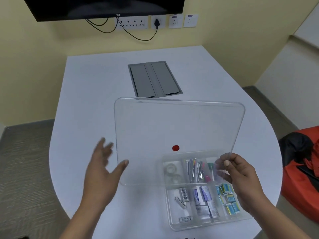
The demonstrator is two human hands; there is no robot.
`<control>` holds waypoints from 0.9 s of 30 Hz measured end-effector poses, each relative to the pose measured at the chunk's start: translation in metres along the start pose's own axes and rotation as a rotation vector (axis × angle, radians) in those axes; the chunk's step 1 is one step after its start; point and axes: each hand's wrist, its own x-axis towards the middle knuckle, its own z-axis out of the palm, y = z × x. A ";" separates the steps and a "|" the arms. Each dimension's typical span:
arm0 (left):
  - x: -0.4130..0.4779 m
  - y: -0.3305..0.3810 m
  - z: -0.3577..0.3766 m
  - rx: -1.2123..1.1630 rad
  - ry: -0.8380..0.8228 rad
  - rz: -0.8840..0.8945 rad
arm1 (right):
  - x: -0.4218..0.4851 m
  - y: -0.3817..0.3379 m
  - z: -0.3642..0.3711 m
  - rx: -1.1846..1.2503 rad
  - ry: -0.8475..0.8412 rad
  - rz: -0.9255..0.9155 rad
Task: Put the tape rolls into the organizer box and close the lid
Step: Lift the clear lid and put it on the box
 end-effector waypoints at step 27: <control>-0.072 -0.052 0.148 0.498 -0.204 -0.319 | 0.038 0.094 -0.132 -0.827 -0.179 0.181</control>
